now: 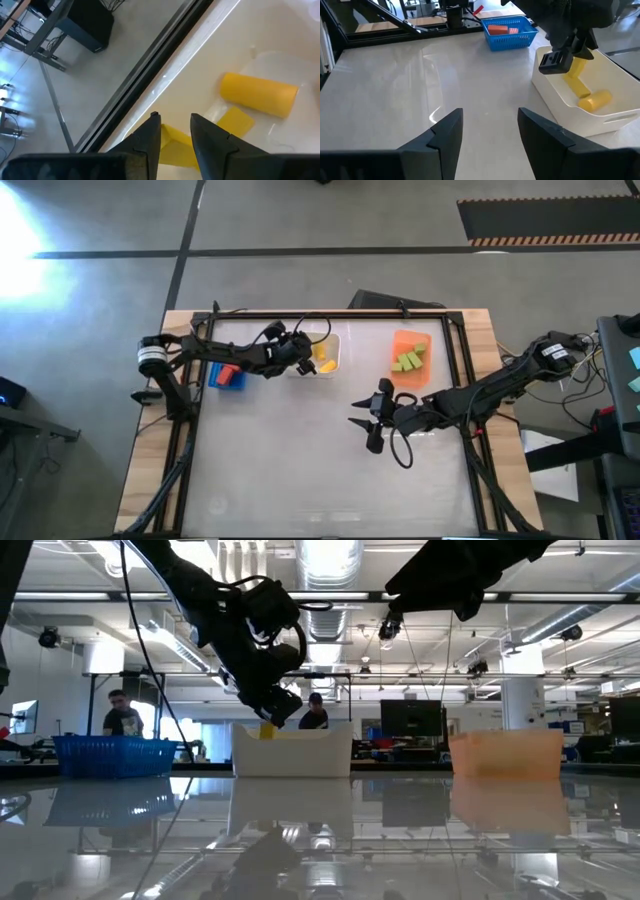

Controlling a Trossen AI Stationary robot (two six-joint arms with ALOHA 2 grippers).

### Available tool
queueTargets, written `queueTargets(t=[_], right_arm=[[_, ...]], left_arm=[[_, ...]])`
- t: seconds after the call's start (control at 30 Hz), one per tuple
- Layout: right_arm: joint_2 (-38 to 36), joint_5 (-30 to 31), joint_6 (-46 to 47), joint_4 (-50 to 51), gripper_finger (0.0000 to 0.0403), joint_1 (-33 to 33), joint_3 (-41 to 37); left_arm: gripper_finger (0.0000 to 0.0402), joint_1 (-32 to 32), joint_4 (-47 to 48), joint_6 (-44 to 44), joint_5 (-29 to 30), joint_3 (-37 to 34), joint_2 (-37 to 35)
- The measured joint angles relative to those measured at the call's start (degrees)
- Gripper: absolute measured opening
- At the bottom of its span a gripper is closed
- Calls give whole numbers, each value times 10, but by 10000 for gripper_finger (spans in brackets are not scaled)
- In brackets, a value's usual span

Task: Sort & place blocks by color
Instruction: Return to Home Position

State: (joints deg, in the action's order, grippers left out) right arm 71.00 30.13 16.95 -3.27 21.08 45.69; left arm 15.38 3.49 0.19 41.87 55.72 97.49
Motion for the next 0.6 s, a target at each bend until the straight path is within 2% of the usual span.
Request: queueTargets(t=[0.23, 0.6], right_arm=[[0, 0, 0, 0, 180, 0, 0], [1, 0, 0, 0, 180, 0, 0]], left_arm=[[90, -15, 0, 0, 0, 0, -16], [91, -76, 2, 1, 0, -7, -124]])
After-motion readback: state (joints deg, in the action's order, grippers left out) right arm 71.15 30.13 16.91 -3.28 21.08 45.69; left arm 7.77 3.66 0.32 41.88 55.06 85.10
